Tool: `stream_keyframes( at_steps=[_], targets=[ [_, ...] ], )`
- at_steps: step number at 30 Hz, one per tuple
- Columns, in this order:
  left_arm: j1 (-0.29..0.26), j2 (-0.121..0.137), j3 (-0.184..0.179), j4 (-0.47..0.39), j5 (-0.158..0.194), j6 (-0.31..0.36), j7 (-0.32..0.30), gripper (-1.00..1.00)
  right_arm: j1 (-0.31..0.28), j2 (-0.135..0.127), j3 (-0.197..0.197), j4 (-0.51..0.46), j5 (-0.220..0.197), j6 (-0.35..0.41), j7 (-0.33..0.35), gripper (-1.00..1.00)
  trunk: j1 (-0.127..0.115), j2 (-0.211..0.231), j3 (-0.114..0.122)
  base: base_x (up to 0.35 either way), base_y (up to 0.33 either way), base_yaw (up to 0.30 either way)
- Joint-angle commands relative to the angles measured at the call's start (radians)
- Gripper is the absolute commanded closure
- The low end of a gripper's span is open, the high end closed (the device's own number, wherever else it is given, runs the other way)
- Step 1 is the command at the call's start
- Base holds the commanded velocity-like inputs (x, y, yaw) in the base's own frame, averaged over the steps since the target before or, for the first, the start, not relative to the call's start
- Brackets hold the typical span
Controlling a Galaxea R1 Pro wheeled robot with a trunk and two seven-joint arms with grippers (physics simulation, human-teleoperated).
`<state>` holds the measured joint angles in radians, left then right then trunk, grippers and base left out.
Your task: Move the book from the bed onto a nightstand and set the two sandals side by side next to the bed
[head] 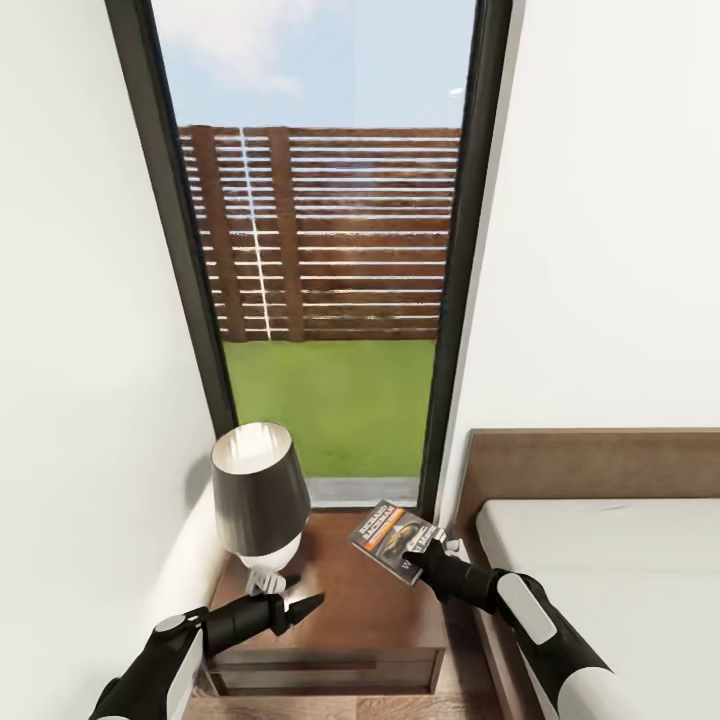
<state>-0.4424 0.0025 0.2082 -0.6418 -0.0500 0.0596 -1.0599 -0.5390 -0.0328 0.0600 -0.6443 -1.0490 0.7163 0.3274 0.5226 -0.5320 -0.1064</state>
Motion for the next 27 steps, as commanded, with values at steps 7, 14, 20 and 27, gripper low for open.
stream_keyframes(
  at_steps=[7,14,20,27],
  targets=[
    [-0.001,-0.001,0.005,-0.001,-0.005,0.006,-0.006,-1.00,-0.001,-0.003,0.004,0.001,-0.001,0.010,0.014,1.00,0.001,-0.002,-0.002,0.030,0.000,0.000],
    [-0.001,-0.001,0.005,0.004,-0.005,0.006,-0.006,-1.00,-0.001,-0.004,0.005,0.000,-0.002,0.012,0.022,1.00,0.001,-0.002,-0.002,0.001,0.000,0.000],
    [-0.001,-0.001,0.005,0.005,-0.005,0.006,-0.006,-1.00,-0.001,-0.003,0.005,0.001,-0.002,0.012,0.065,1.00,0.001,-0.002,-0.002,0.000,0.000,0.000],
    [-0.001,-0.001,0.005,0.005,-0.005,0.006,-0.006,-1.00,-0.001,-0.003,0.006,0.001,-0.002,0.012,0.067,1.00,0.001,-0.002,-0.002,0.000,0.000,0.000]
  ],
)
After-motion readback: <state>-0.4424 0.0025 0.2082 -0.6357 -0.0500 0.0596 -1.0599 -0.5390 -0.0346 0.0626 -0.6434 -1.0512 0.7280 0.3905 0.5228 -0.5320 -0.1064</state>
